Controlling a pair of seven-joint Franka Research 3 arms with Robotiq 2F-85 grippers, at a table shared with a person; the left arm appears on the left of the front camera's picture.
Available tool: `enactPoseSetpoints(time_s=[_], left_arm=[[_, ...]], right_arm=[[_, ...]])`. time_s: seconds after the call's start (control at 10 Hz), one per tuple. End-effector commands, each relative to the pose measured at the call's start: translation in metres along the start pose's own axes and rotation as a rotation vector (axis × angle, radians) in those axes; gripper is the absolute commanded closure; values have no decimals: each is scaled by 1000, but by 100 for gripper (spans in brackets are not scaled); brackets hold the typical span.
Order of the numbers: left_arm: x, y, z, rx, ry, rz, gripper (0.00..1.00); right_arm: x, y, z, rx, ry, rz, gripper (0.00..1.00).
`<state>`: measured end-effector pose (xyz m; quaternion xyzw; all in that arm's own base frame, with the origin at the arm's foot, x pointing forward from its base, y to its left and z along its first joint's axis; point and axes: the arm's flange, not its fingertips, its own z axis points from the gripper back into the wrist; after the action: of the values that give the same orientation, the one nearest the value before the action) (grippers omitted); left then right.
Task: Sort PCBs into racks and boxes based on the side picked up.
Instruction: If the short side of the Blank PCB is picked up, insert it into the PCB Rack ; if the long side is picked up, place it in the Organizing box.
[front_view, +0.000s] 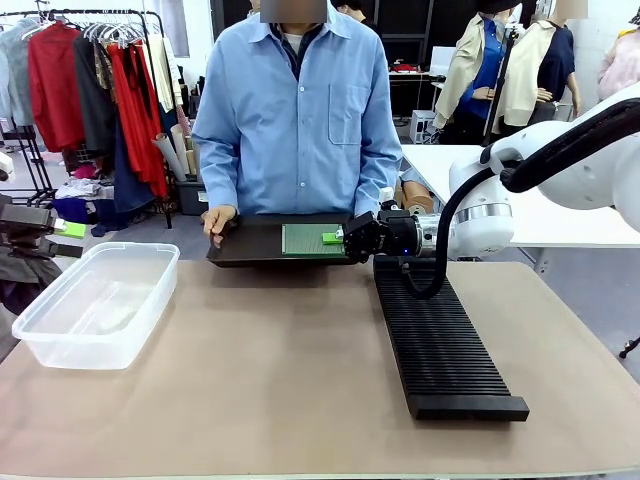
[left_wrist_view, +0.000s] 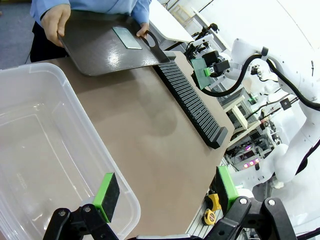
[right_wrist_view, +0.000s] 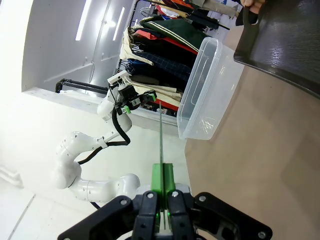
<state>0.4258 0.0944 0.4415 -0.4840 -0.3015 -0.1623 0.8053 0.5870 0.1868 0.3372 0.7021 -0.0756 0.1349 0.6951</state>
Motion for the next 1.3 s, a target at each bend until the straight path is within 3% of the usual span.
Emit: enactPoseSetpoints(time_s=[0.0,0.4,0.8,0.9,1.2], left_arm=[[1,-1,1,-1,-6,-2,0],[1,-1,1,-1,-6,-2,0],[1,-1,1,-1,-6,-2,0],[1,-1,1,-1,-6,-2,0],[1,-1,1,-1,-6,-2,0]], right_arm=[[1,1,-1,0,-5,3,100],[9,-1,38,0,-37,108,100],[19,-19,129,-17,-123,199,100],[20,-24,149,18,-97,219,100],[15,-31,204,-42,-120,279,100]])
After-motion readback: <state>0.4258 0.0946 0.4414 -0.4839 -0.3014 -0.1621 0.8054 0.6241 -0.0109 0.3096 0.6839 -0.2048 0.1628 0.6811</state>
